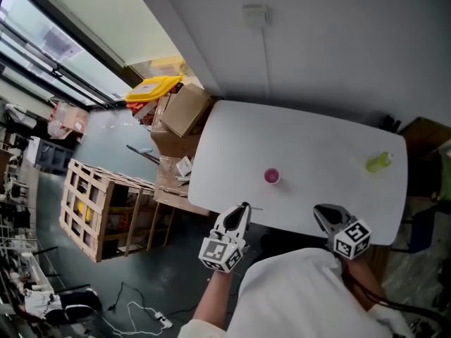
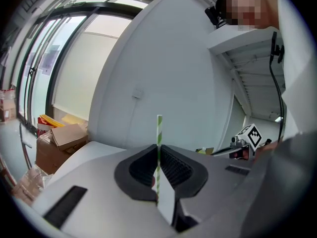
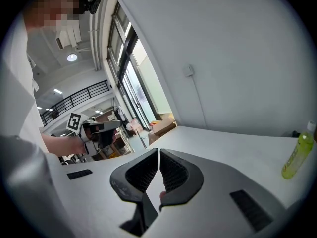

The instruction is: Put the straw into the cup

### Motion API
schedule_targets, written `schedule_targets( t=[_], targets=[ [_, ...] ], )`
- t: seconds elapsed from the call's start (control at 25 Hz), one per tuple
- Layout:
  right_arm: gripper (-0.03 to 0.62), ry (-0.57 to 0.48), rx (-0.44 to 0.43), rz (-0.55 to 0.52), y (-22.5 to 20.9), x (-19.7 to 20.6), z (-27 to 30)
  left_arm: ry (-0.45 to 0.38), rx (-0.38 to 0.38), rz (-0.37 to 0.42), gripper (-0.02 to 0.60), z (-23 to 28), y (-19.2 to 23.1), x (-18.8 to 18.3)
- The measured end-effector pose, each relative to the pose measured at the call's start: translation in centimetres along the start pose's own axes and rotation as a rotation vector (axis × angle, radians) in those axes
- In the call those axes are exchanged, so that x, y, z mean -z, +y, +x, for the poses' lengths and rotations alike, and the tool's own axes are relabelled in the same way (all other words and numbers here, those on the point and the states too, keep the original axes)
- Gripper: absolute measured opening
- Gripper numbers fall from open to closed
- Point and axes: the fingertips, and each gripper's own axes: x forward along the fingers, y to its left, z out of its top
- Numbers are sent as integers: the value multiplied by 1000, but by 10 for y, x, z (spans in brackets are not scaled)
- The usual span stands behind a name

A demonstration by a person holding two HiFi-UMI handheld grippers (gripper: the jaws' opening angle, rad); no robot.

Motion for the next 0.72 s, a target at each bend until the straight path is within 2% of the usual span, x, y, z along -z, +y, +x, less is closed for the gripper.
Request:
schedule_targets(
  t=[0.28,0.72],
  targets=[
    [35,51,-49,23,-29,2,22,25,-37,20,18,51,12,7],
    [35,129,-72,66,-65,18,36,84,-109,13,18,118,43,51]
  ],
)
